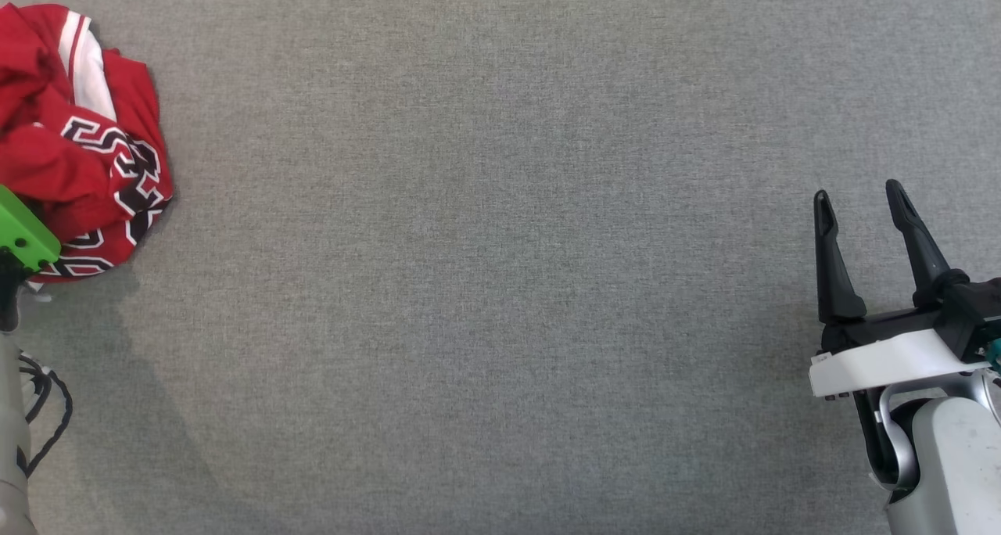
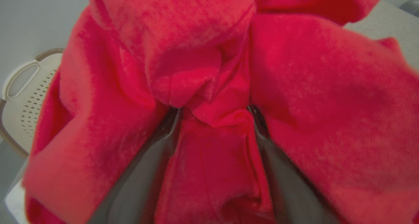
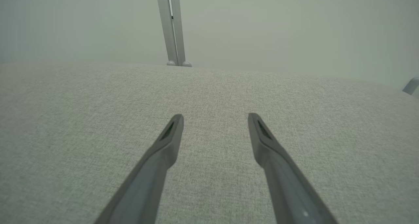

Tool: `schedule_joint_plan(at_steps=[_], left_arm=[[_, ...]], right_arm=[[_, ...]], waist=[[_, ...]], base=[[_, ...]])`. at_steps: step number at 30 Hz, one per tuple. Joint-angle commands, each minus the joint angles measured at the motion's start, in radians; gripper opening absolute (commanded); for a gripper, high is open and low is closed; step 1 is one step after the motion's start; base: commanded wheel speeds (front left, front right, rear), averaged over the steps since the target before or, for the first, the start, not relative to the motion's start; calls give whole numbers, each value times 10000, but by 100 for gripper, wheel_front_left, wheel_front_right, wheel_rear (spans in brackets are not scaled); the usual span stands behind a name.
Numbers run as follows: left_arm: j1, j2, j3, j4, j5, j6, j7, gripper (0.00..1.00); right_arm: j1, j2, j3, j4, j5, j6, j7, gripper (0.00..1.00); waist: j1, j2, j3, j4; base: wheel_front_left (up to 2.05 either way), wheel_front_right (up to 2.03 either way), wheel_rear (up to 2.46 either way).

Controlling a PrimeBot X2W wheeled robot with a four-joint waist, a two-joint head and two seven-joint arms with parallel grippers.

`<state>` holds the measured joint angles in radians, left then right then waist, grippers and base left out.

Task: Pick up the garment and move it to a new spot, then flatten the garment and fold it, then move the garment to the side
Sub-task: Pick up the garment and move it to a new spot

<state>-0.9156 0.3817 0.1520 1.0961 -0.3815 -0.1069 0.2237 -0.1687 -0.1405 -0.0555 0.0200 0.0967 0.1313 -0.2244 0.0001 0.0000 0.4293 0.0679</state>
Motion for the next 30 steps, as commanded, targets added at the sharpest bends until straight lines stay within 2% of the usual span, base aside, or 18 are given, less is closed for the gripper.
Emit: schedule_joint_plan(at_steps=[1, 2, 12, 17, 22, 30], left_arm=[[-117, -41, -64, 117, -50, -80, 121, 22], [-133, -5, -87, 190, -92, -78, 157, 0], [-405, 435, -412, -46, 147, -148, -826, 0], [-614, 620, -583, -571, 403, 6, -1849, 0], [-952, 677, -822, -1238, 542, -64, -2467, 0], [-1414, 205, -1397, -3041, 646, -135, -2719, 0]], right_arm=[[-51, -17, 10, -11, -58, -10, 0, 100], [-47, -10, 25, -1, -40, -10, -8, 100], [17, 234, 135, 360, 51, -10, -166, 100], [70, 356, 207, 658, 155, -10, -263, 100], [50, 461, 294, 920, 280, -10, -349, 100], [193, 658, 263, 1267, 437, -10, -408, 100]], waist=[[-1, 0, -25, -34], [-1, 0, -45, -58], [-1, 0, -681, -136], [-1, 0, -1124, -125], [-1, 0, -1460, -204], [-1, 0, -2002, -700]], base=[[0, 0, 0], [0, 0, 0], [0, 0, 0], [0, 0, 0], [0, 0, 0], [0, 0, 0]])
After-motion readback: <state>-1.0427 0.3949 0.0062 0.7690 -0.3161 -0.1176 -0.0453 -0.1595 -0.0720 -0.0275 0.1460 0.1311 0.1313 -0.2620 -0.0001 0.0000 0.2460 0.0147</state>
